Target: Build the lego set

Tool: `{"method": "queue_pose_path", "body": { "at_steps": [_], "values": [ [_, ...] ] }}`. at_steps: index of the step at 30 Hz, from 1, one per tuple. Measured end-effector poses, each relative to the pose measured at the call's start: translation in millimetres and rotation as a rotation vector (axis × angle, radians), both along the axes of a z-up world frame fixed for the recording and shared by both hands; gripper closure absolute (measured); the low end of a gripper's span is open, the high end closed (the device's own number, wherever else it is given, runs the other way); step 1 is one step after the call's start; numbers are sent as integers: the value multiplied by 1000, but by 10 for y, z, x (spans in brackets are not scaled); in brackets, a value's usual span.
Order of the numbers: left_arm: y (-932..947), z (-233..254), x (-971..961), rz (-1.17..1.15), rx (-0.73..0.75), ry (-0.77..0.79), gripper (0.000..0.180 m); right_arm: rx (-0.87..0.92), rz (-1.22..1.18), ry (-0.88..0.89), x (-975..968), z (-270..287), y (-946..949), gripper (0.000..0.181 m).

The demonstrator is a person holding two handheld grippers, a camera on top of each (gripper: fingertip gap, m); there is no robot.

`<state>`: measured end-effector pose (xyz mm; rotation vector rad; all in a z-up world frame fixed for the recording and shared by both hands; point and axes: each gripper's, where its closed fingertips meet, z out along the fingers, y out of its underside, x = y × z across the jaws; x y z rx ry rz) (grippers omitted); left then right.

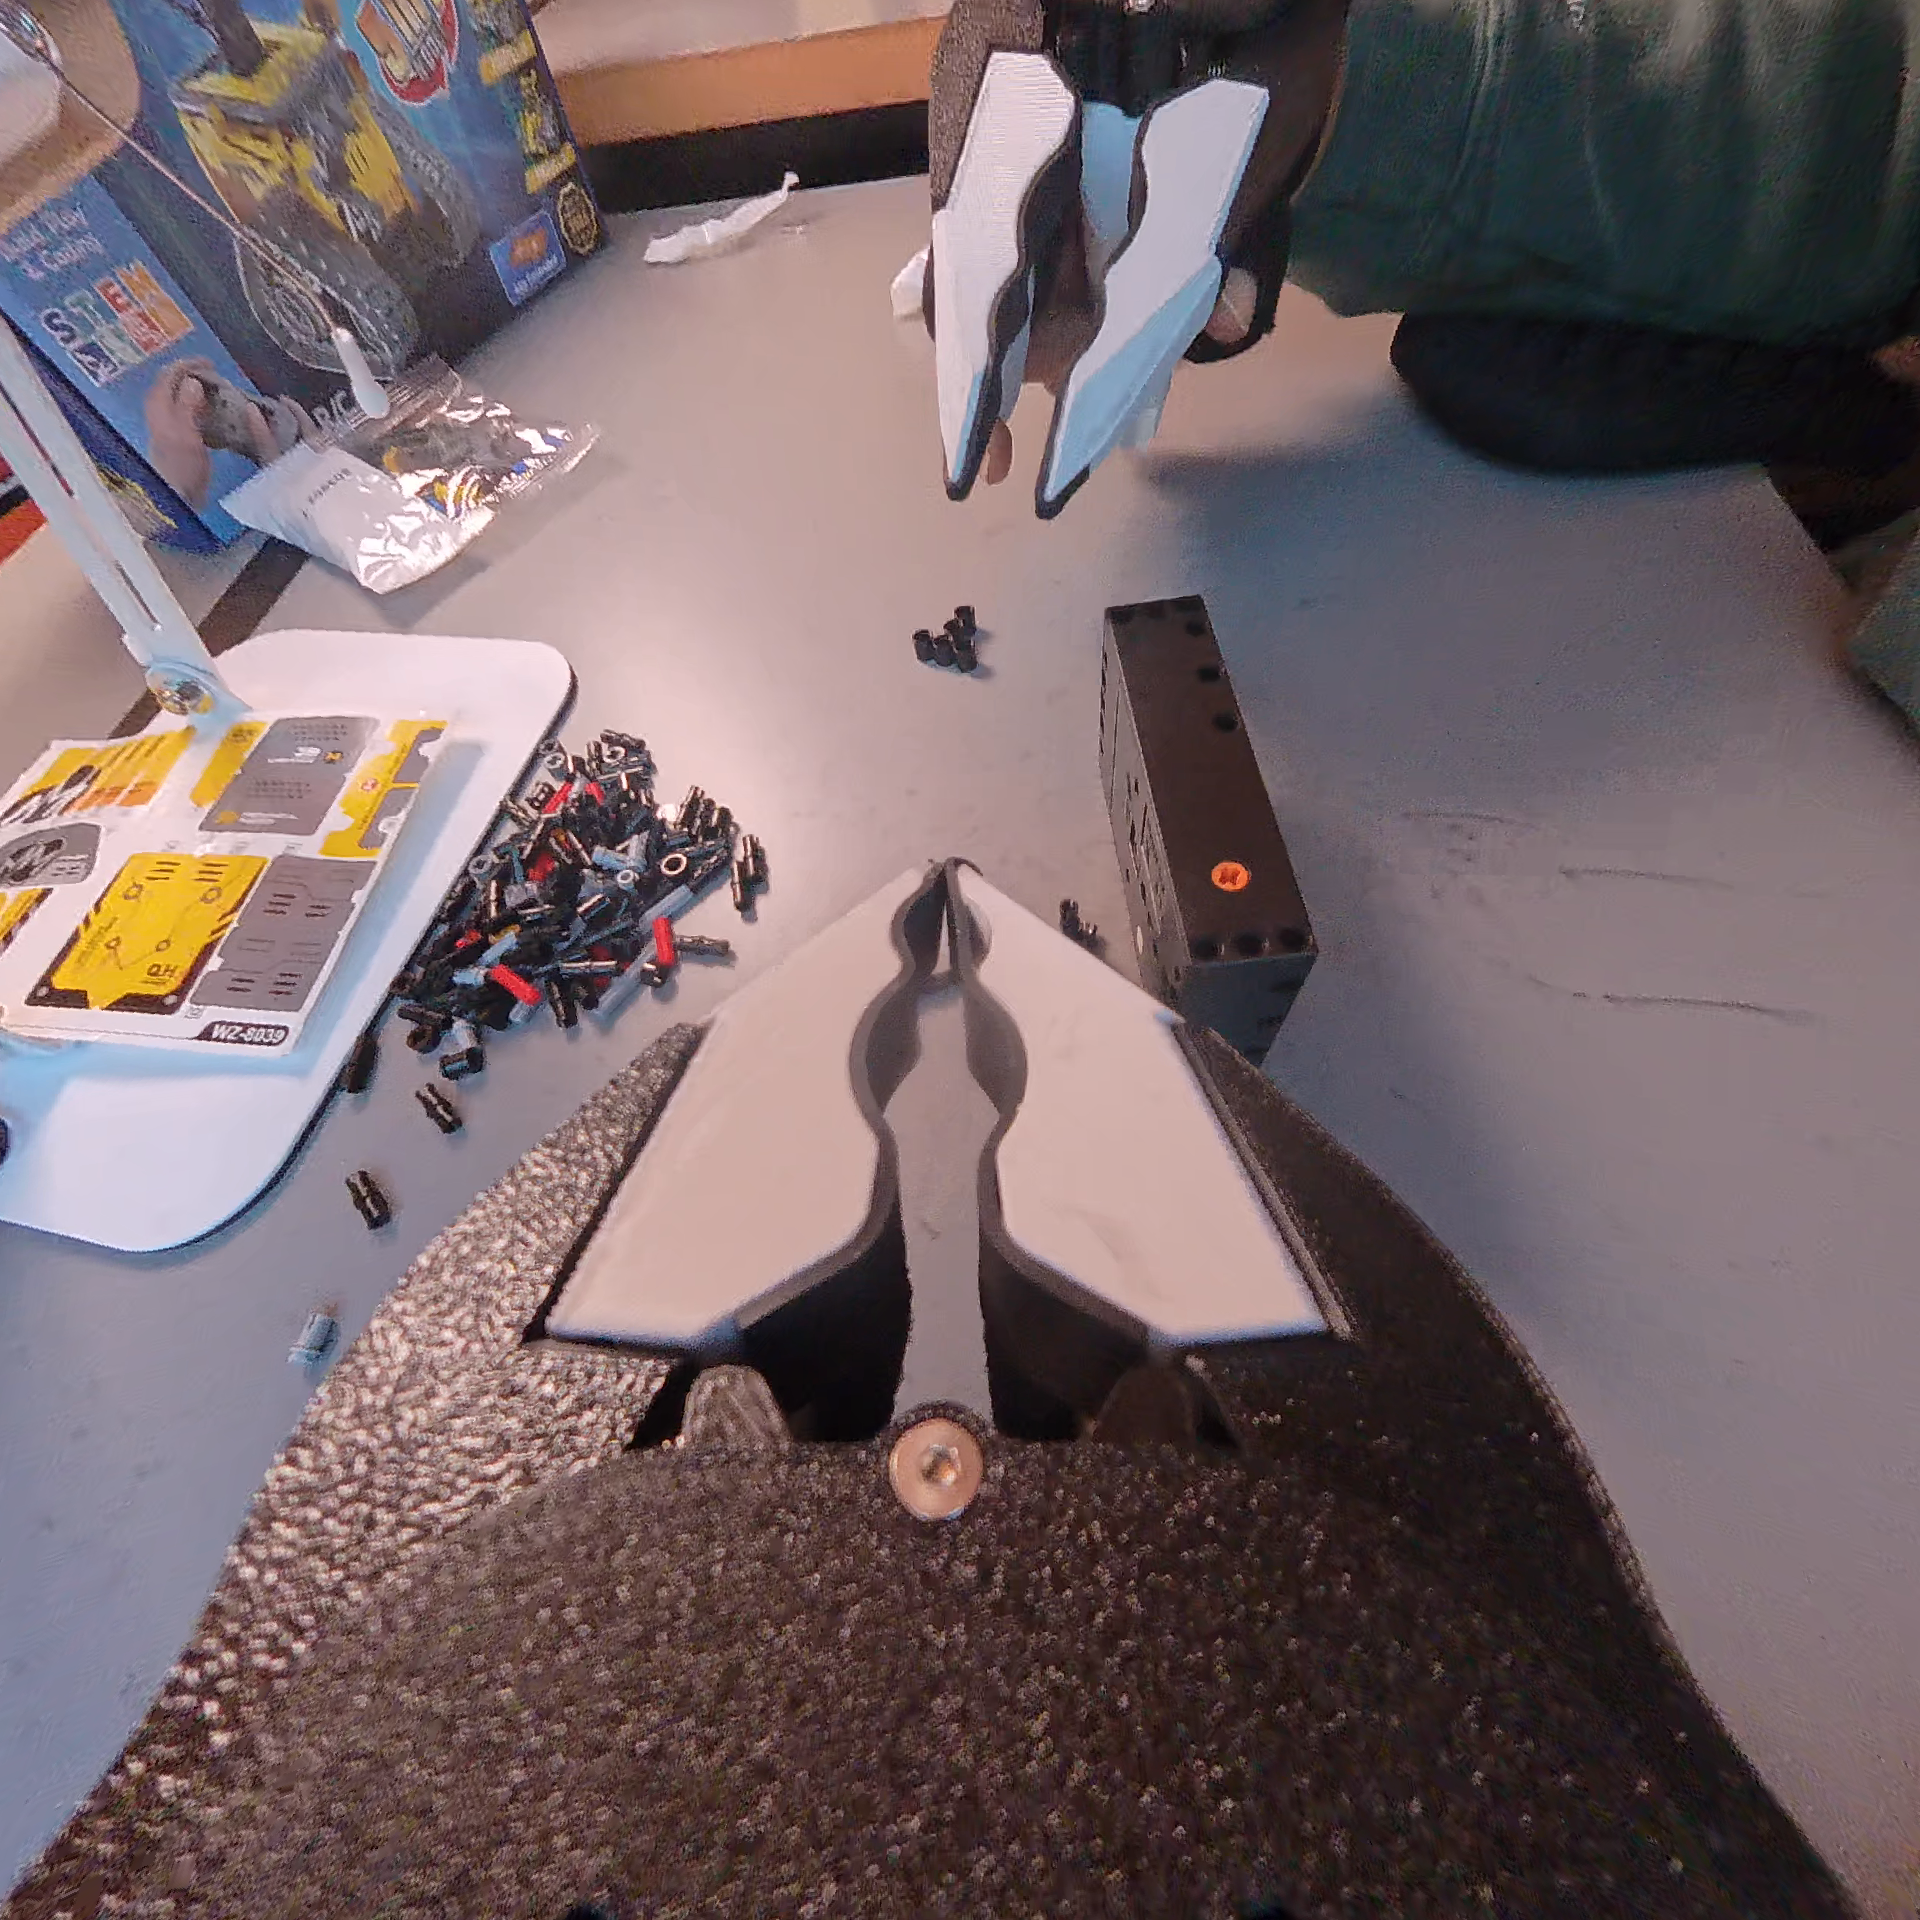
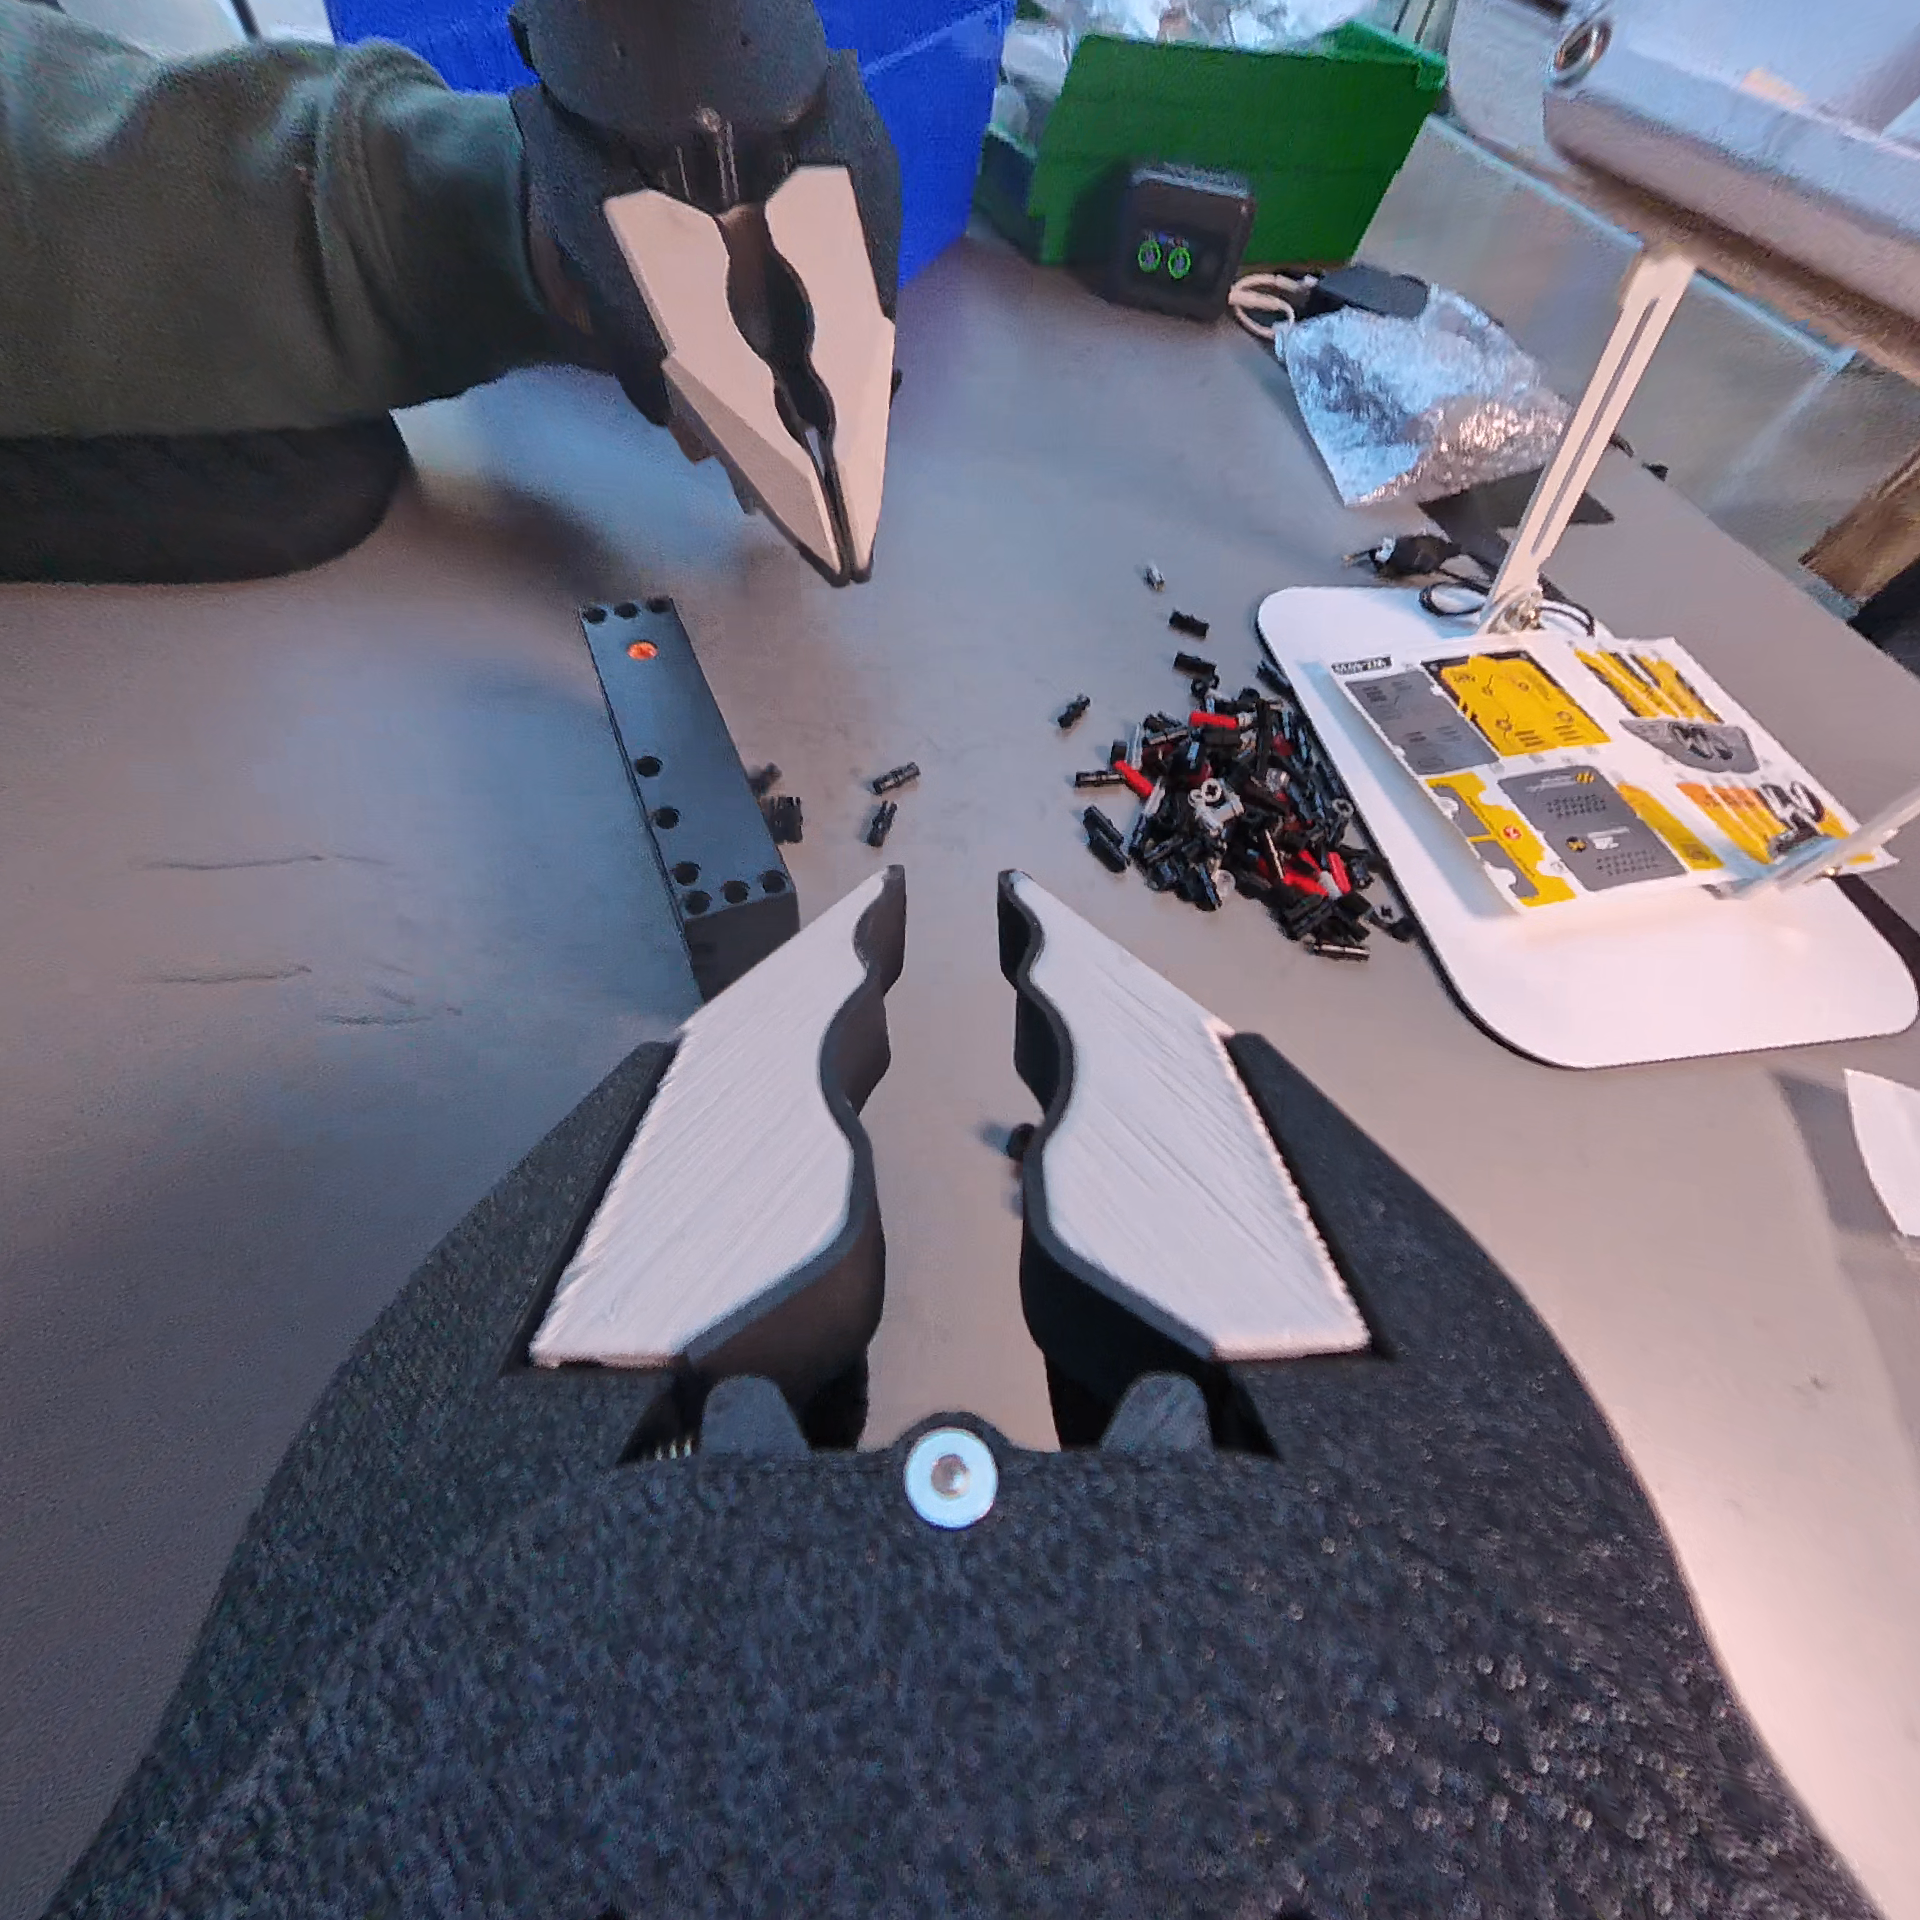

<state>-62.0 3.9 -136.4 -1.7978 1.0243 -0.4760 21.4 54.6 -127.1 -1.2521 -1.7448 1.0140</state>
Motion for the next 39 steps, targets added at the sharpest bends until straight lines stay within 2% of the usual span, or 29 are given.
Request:
{"method": "queue_pose_path", "body": {
  "at_steps": [6,10,12,15,17,18,20,21,25,32,39],
  "values": [
    [-59,-232,1,3,-34,124,180,1,-4,1,-5,5,-15,165],
    [-170,-361,109,-56,-84,165,165,-19,24,-4,8,5,-72,163],
    [-213,-372,130,-74,-99,158,164,-87,134,-43,63,-47,-285,154],
    [-225,-371,16,-51,-116,142,162,-224,245,-63,101,-11,-533,127],
    [-228,-357,-45,-42,-122,114,161,-155,229,-77,24,-100,-540,122],
    [-231,-359,-55,-43,-125,105,161,-111,211,-93,-35,-180,-533,123],
    [-238,-402,-54,-51,-137,114,159,-49,186,-122,-132,-319,-531,152],
    [-248,-430,-43,-59,-143,124,158,-65,249,-127,-100,-308,-639,157],
    [-280,-480,31,-91,-144,158,157,-99,387,-189,113,-314,-850,157],
    [-252,-630,129,-124,-143,269,157,-95,397,-173,129,-312,-863,157],
    [-288,-649,180,-171,-147,286,172,-92,386,-174,133,-312,-850,157]
  ]
}}
